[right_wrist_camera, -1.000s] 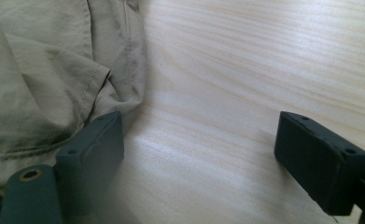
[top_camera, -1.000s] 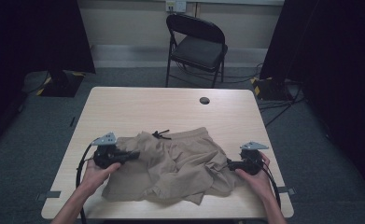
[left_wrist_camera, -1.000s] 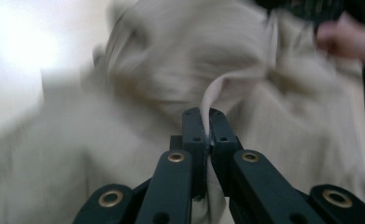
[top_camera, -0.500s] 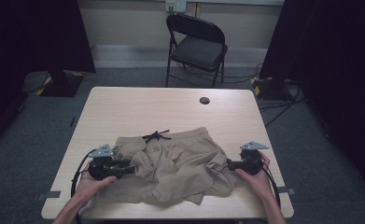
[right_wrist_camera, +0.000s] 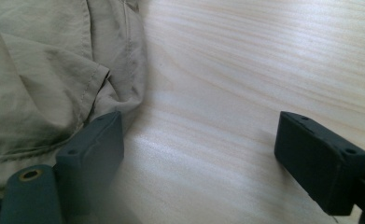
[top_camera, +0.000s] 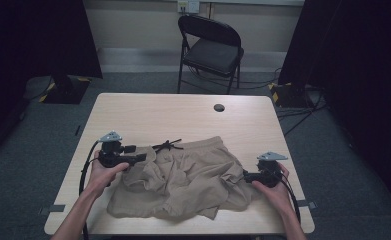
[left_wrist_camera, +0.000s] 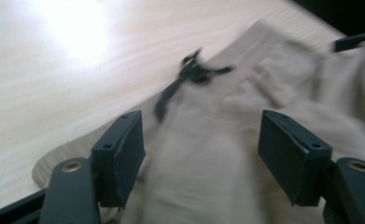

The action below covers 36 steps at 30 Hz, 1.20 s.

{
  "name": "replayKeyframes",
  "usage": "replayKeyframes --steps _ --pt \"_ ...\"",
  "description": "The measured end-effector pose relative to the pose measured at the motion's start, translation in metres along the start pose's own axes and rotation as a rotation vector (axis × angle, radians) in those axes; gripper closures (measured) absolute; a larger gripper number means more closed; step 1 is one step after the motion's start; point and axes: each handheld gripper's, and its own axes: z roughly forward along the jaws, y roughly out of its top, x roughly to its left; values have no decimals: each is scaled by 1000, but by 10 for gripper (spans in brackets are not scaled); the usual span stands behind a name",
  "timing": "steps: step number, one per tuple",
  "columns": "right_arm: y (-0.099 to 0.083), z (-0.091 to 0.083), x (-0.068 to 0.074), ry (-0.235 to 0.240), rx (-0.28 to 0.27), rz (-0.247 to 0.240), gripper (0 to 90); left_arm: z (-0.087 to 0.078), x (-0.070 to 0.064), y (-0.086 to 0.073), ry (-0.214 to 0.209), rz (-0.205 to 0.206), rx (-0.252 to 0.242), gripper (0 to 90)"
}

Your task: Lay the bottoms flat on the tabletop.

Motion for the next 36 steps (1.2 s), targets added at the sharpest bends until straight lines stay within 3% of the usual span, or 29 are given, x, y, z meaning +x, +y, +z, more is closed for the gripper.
replayKeyframes --steps 1,2,3,4,5,6,8,11,15,18,19,22,24,25,26,27,30,36 --pt "0 0 0 0 0 0 153 6 2 -3 0 -1 21 380" --pt "0 0 0 0 0 0 153 8 2 -6 -15 16 41 499" --pt "0 0 0 0 0 0 153 6 -4 -12 -59 37 20 656" --pt "0 0 0 0 0 0 153 6 -4 -12 -59 37 20 717" --pt "0 0 0 0 0 0 153 -3 -14 -16 -102 80 8 759" --pt "0 0 0 0 0 0 153 -3 -14 -16 -102 80 8 780" --pt "0 0 0 0 0 0 153 -14 -23 -20 -130 129 24 799" --pt "0 0 0 -1 -1 -1 153 -27 -26 -34 -142 147 54 827" --pt "0 0 0 -2 -1 0 153 -30 -19 -60 -117 142 121 831" --pt "0 0 0 -3 -1 1 153 -32 -18 -63 -107 135 127 808" --pt "0 0 0 -3 -1 2 153 -33 -17 -63 -89 130 126 752" --pt "0 0 1 -4 -2 3 154 -34 -17 -62 -91 121 126 691" --pt "0 -1 1 -4 -1 1 156 -39 -17 -57 -86 100 97 609" --pt "2 -2 2 0 19 3 181 -47 -17 -48 -93 88 52 563" --pt "2 -2 2 0 19 3 181 -47 -17 -48 -93 88 52 553" --pt "6 -2 1 -22 34 22 181 -54 -15 -40 -84 80 11 535" --pt "11 -5 0 -5 8 24 207 -59 -11 -33 -70 63 -30 512" --pt "38 -11 -5 -5 -54 61 278 -57 11 -18 -21 -14 -55 487"
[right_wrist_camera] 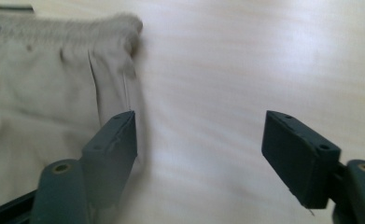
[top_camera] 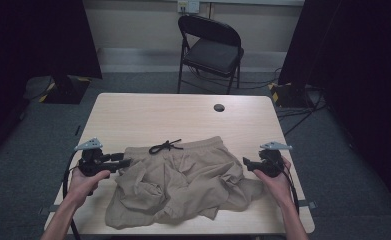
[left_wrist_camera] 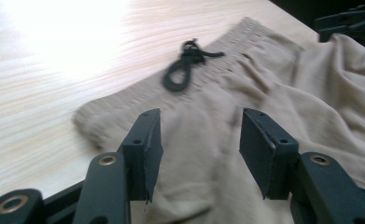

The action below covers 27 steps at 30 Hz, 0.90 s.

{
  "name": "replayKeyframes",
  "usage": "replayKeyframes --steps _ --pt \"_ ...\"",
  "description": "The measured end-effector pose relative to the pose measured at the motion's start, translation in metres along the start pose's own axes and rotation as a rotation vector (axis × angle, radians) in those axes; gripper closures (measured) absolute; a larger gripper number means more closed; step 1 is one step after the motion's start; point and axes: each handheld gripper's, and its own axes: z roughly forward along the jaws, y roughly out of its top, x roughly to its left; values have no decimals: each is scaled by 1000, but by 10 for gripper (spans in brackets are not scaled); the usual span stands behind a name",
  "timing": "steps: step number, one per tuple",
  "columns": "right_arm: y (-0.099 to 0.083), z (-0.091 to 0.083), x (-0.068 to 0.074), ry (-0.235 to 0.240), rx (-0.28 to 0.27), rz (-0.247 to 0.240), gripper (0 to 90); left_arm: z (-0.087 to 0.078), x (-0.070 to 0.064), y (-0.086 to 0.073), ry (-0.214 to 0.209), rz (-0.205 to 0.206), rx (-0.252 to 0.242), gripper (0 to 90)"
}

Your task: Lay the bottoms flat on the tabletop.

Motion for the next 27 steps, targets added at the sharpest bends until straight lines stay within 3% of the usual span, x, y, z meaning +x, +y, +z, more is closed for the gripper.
replayKeyframes --steps 3,4,5,6,8,12,18,21,23,25,27 --pt "18 9 8 48 -18 -15 326 5 14 0 37 -44 1 545" --pt "27 19 18 80 -17 -41 374 7 19 -1 43 -54 -1 569" --pt "27 19 18 80 -17 -41 374 9 23 -4 46 -74 0 569" --pt "31 25 22 104 -16 -48 380 11 28 -7 71 -79 22 570" --pt "36 41 33 153 -2 -57 380 14 33 -12 72 -99 43 546" --pt "35 65 44 181 44 -61 359 21 35 -21 97 -106 74 465" --pt "28 78 47 169 94 -62 392 29 30 -24 105 -80 115 427" --pt "25 76 49 169 75 -81 513 34 26 -22 84 -59 129 519" --pt "23 74 52 163 71 -91 646 35 24 -22 97 -47 132 576" --pt "20 70 53 162 74 -100 754 35 27 -24 79 -67 129 711" --pt "18 66 52 172 71 -96 832 34 29 -26 65 -74 125 789"
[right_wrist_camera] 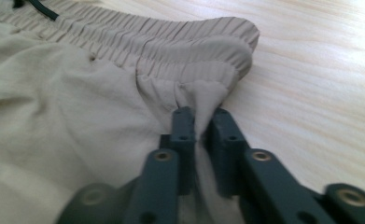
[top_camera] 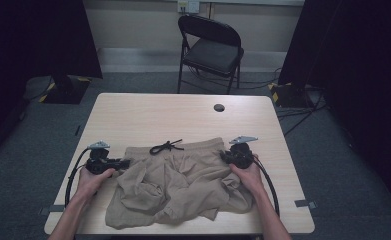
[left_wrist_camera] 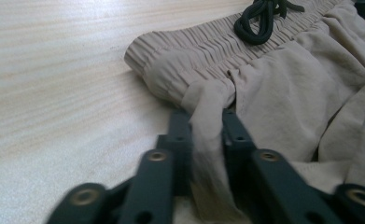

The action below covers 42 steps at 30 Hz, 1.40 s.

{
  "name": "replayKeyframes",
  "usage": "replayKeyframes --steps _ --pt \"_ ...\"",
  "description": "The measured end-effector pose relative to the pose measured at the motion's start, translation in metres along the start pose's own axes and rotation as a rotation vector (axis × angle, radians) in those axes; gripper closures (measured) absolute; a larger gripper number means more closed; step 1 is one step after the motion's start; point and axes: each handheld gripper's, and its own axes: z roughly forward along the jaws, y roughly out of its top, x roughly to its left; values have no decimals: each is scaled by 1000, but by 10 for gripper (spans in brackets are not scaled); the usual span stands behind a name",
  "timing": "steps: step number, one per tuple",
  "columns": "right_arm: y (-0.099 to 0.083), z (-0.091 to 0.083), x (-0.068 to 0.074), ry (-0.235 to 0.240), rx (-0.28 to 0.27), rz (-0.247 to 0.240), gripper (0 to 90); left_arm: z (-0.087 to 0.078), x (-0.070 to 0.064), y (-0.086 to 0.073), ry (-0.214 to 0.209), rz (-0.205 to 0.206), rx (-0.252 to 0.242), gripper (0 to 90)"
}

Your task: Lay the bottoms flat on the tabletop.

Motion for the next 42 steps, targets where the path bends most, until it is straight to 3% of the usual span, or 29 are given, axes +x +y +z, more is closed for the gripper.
replayKeyframes --steps 4,11,16,23,25,28,36,39,42 --pt "-6 -13 0 29 -3 6 884 2 -3 0 -14 10 11 851" --pt "-33 -45 -2 50 5 -7 888 10 -15 1 -61 38 30 859" --pt "-49 -55 -8 40 -4 27 888 10 -23 2 -48 53 44 788" --pt "-49 -55 -6 32 -14 39 885 3 -25 -6 -42 35 25 699" --pt "-49 -54 -6 34 -17 43 884 7 -26 -5 -56 36 22 738" --pt "-49 -53 -6 38 -16 44 884 14 -30 -4 -86 57 41 886" --pt "-45 -58 -10 55 -66 79 890 7 -29 1 -100 17 -24 894" --pt "-42 -61 -9 56 -85 80 891 1 -29 6 -97 20 -57 894" --pt "-32 -72 -6 57 -139 73 891 -5 -33 11 -95 32 -89 894"
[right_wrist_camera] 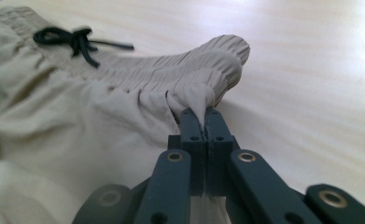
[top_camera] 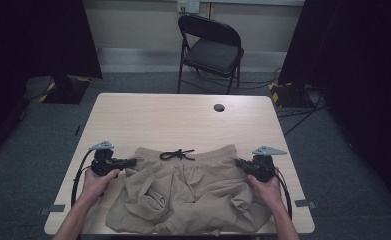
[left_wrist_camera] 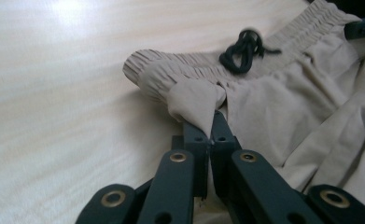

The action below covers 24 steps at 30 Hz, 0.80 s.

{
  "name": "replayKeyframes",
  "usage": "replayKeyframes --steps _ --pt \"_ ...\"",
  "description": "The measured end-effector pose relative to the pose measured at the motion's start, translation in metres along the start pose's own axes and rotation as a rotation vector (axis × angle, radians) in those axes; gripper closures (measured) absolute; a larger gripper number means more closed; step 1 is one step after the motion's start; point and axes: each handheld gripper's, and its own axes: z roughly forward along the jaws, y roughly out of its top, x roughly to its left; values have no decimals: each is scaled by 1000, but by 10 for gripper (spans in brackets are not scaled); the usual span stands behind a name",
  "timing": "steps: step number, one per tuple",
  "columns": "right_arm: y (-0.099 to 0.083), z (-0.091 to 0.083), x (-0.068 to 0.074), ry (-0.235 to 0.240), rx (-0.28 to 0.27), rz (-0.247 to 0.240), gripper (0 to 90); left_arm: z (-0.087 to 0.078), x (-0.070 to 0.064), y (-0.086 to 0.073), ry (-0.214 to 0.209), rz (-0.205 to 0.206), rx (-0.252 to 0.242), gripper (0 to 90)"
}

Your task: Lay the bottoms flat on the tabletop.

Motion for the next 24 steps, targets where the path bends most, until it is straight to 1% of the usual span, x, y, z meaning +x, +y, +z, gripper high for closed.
replayKeyframes --steps 1,2,3,4,5,9,11,14,18,22,23,24 --pt "3 -2 1 2 -17 -1 891 -1 -2 2 2 6 -7 895" --pt "3 -2 1 2 -17 -1 891 -1 -2 2 2 6 -7 895" --pt "11 -7 4 10 -44 -1 891 -3 -5 6 -4 10 -28 895" --pt "13 -8 5 12 -54 -6 891 -5 -6 7 -5 12 -37 895" --pt "16 -9 6 12 -60 -12 891 -7 -8 10 0 21 -37 895" --pt "25 -13 8 13 -89 -14 891 -17 -13 20 -2 35 -87 895" --pt "29 -15 8 8 -102 -12 891 -23 -16 26 5 51 -98 895" --pt "36 -22 9 6 -126 -24 891 -32 -20 37 11 73 -118 895" --pt "49 -33 12 -2 -158 -44 892 -43 -26 52 6 92 -169 895" --pt "65 -42 16 -1 -194 -67 892 -51 -32 69 4 117 -204 895" --pt "69 -44 17 -2 -204 -69 892 -51 -32 69 4 117 -204 895" --pt "74 -46 19 -1 -215 -71 891 -56 -35 77 1 126 -225 895"
